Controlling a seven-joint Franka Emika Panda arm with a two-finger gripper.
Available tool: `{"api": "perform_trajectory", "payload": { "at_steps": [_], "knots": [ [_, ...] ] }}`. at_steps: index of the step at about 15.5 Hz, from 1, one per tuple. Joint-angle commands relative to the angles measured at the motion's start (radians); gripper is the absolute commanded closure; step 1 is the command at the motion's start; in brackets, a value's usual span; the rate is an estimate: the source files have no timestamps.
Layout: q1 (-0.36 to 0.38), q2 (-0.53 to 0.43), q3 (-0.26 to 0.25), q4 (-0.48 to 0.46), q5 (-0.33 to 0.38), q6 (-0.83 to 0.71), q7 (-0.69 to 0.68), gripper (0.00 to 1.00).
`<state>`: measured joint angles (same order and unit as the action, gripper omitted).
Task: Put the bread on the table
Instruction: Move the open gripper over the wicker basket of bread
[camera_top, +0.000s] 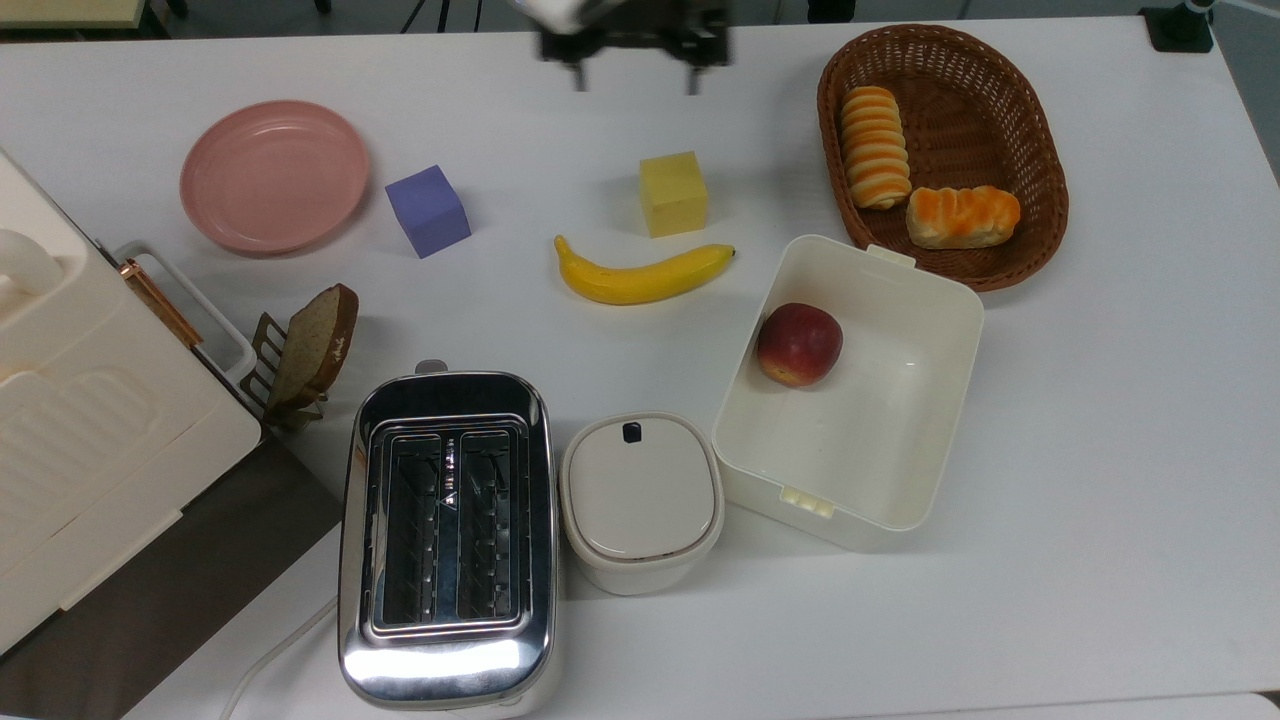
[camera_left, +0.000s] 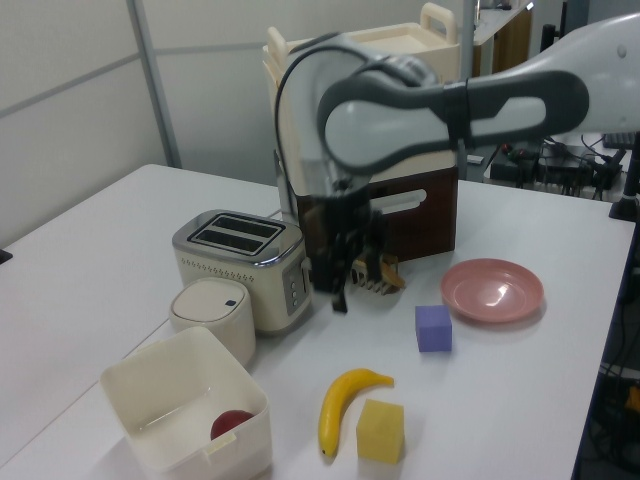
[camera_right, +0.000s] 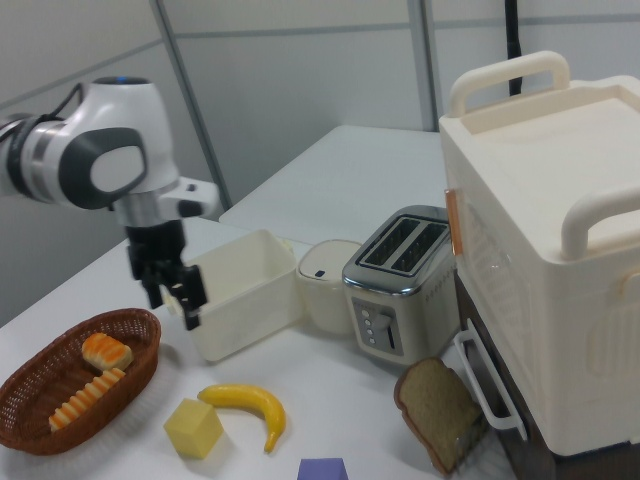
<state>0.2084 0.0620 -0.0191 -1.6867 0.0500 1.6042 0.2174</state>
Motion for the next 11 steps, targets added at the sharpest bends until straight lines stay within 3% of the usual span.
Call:
{"api": "perform_trajectory", "payload": {
  "at_steps": [1, 8, 11],
  "knots": [
    [0.176, 0.041, -0.009, -0.027, 0.008, 0.011, 0.144, 0.00],
    [0.455, 0.211, -0.010, -0.025, 0.027, 0.149, 0.399, 0.00],
    [0.514, 0.260, -0.010, -0.024, 0.021, 0.193, 0.456, 0.00]
  ]
}}
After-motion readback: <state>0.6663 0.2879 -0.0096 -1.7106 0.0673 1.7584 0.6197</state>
